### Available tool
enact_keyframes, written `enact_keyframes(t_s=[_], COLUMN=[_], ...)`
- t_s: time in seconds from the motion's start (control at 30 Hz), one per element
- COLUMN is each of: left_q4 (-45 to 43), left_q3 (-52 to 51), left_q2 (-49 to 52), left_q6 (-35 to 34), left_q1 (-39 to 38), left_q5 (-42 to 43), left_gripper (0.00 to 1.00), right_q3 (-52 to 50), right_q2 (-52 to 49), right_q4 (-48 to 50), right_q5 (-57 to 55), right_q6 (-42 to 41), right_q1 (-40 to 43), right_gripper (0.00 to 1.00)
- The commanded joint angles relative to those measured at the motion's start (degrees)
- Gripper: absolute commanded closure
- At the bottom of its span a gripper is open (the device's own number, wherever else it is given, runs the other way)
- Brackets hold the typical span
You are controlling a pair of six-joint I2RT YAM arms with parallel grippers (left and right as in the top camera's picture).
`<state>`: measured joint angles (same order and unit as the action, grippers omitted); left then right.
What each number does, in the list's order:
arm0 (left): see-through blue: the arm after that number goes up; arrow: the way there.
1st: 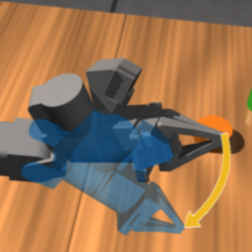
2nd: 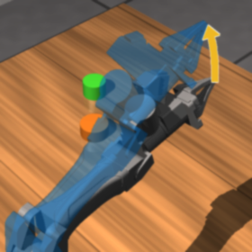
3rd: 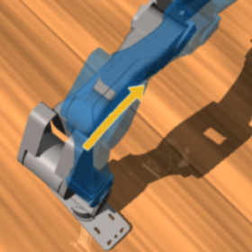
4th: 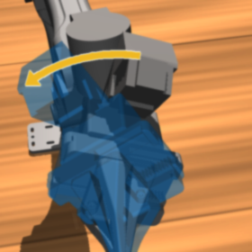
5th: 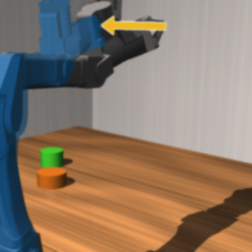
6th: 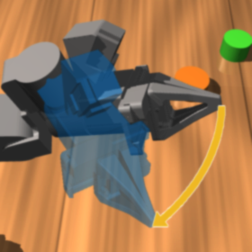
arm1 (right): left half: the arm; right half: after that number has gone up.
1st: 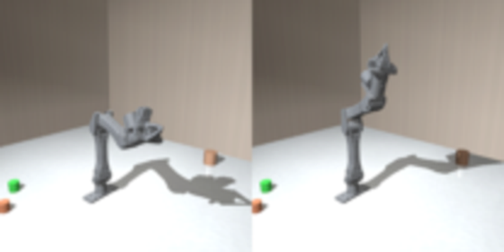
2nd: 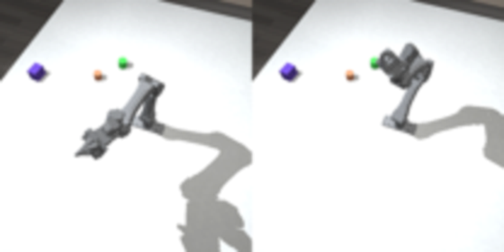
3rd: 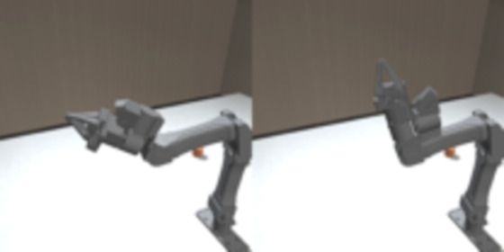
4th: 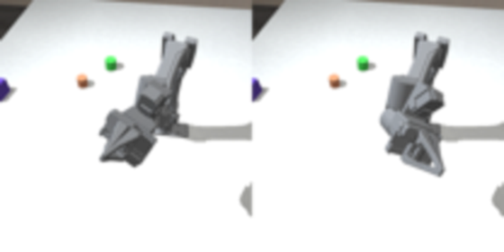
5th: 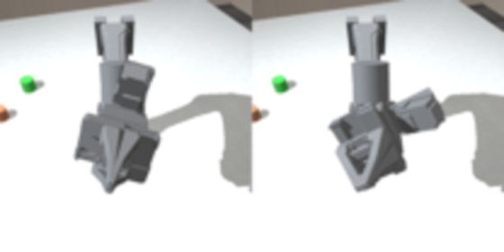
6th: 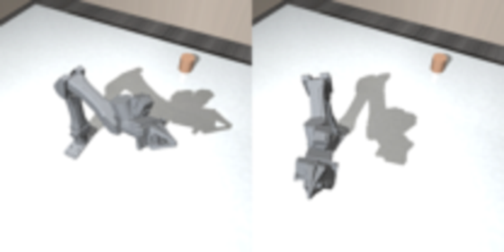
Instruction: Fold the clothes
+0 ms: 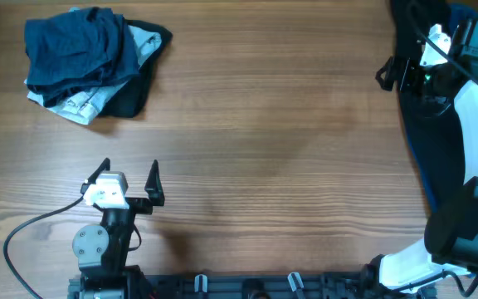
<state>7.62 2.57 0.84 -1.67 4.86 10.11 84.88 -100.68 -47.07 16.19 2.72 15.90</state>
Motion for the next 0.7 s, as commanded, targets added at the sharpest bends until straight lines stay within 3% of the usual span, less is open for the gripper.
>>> enact_keyframes(t_s=[0.0,0.47,0.67], left_q4=[-0.26,-0.26,-0.26], left_q3=[-0.5,-0.5,-0.5], left_q2=[-0.57,-0.57,-0.57], left_q6=[-0.72,-0.7,-0.72], left_q1=[-0.26,-0.26,-0.26], left_q5=[-0.96,-0.96,-0.96], left_gripper=[0.0,0.0,0.0], right_q3=[0.17,0.15,0.17], right_q2=[-0.81,-0.44,16.83], right_q4=[0.15,0.13,0.13], right_q5=[-0.33,-0.33,-0.35], right_q6=[0.24,0.26,0.26], right_q1=[-0.28,-0.31,-4.9], right_gripper=[0.0,0.0,0.0])
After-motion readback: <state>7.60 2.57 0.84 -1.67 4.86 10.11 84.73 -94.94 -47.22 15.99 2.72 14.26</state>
